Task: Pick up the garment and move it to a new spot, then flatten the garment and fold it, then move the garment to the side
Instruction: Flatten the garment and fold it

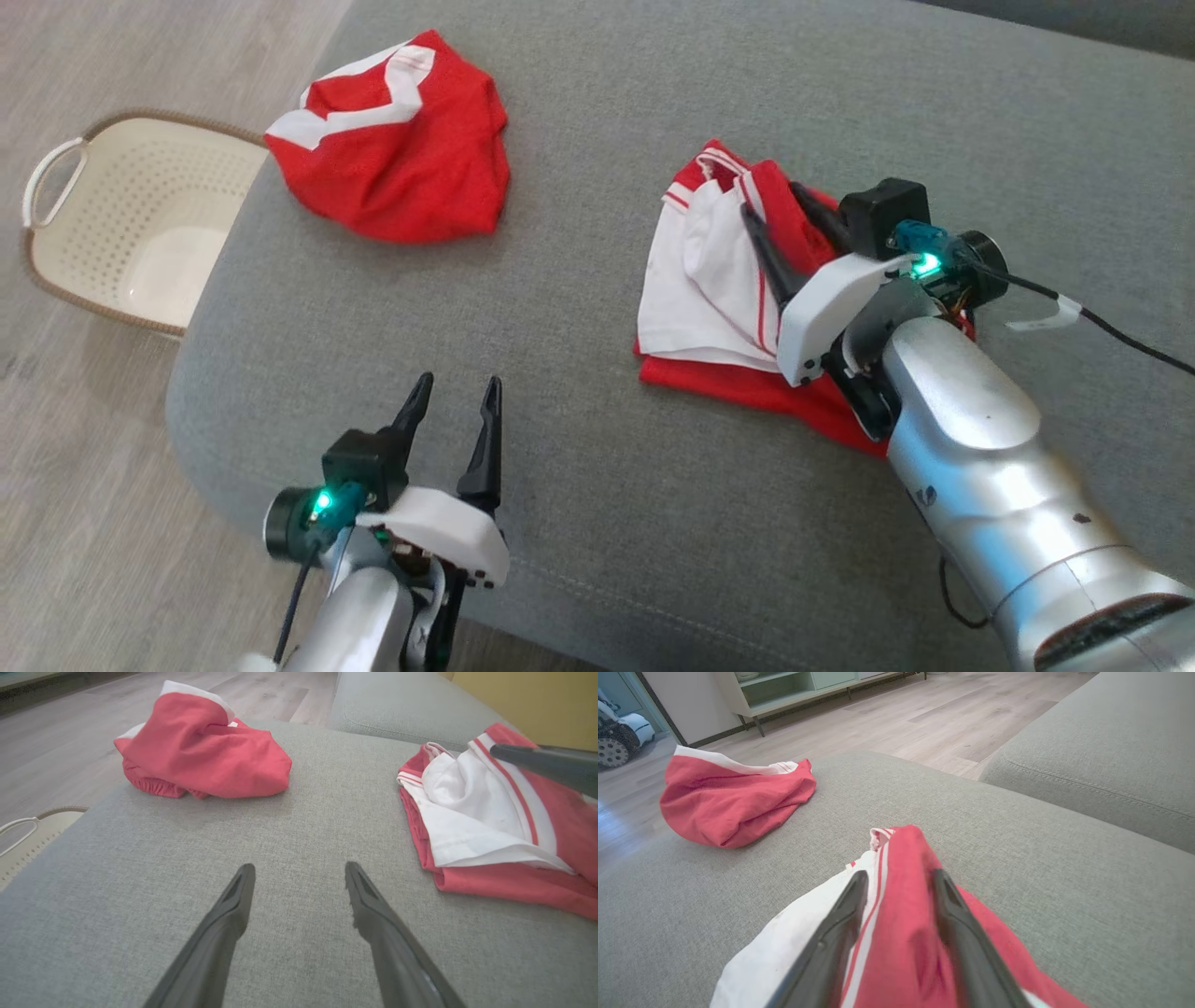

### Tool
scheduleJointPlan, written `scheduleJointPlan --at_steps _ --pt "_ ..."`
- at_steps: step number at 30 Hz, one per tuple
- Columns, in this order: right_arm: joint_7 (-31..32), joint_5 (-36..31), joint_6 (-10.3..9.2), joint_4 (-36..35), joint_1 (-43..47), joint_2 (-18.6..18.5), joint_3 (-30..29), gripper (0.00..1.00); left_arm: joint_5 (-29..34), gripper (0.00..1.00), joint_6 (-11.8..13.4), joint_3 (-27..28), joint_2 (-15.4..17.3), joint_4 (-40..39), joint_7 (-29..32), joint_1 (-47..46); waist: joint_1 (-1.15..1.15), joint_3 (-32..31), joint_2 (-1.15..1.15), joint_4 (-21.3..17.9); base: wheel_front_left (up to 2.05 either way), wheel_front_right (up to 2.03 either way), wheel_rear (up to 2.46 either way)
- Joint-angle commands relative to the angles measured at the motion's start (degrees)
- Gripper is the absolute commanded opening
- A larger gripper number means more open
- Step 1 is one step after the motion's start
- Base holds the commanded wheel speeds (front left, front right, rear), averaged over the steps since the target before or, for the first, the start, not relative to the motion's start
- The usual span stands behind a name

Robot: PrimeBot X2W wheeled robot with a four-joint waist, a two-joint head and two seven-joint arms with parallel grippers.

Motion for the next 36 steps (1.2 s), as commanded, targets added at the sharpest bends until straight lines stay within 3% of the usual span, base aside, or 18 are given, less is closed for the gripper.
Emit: scheduleJointPlan --at_steps 1,7,15,16,17,18,23,28,32,36 --pt "-0.32 -0.34 0.37 -1.2 -1.8 0.98 1.01 0.0 -0.1 1.0 0.24 1.73 0.48 -1.97 -0.7 -2.06 0.0 0.25 0.0 0.21 0.0 0.0 0.0" --pt "-2.61 3.21 0.37 -3.59 -1.38 0.98 5.85 0.0 0.01 1.0 0.31 2.14 0.48 -2.35 -0.7 -1.9 0.0 0.22 0.0 -0.53 0.0 0.0 0.0" --pt "-0.76 12.46 0.37 -10.85 2.9 0.98 19.57 0.0 -0.3 1.0 -0.19 1.95 0.48 -2.47 -0.7 -2.19 0.0 -0.47 0.0 -2.68 0.0 0.0 0.0" --pt "-0.74 13.4 0.37 -11.42 3.4 0.98 21.03 0.29 -0.32 1.0 -0.22 1.89 0.48 -2.43 -0.7 -2.27 0.0 -0.56 0.0 -2.89 0.0 0.0 0.0" --pt "-0.94 14.7 0.37 -12.1 3.96 0.98 22.39 0.91 -0.34 1.0 -0.22 1.84 0.48 -2.39 -0.7 -2.4 0.0 -0.59 0.0 -3.07 0.0 0.0 0.0" --pt "-1.01 15.89 0.37 -12.45 4.45 0.98 23.58 1.0 -0.34 1.0 -0.2 1.83 0.48 -2.32 -0.7 -2.51 0.0 -0.67 0.0 -3.24 0.0 0.0 0.0" --pt "-2.63 21.47 0.37 -14.3 5.31 0.98 28.05 1.0 -0.05 1.0 -0.05 2.34 0.48 -2.27 -0.7 -2.72 0.0 -1.07 0.0 -4.75 0.0 0.0 0.0" --pt "-6.32 22.72 0.37 -12.59 4.67 0.98 26.45 1.0 0.45 1.0 -0.07 3.1 0.48 -2.3 -0.7 -2.58 0.0 -1.75 0.0 -6.45 0.0 0.0 0.0" --pt "-9.23 20.1 0.37 -8.18 3.93 0.83 19.21 1.0 1.03 1.0 -0.06 3.74 0.48 -2.5 -0.7 -2.32 0.0 -2.57 0.0 -8.4 0.0 0.0 0.0" --pt "-9.99 14.92 0.37 -6.52 4.49 0.16 7.33 1.0 1.72 1.0 0.14 4.52 0.48 -2.72 -0.7 -1.95 0.0 -3.57 0.0 -10.32 0.0 0.0 0.0"
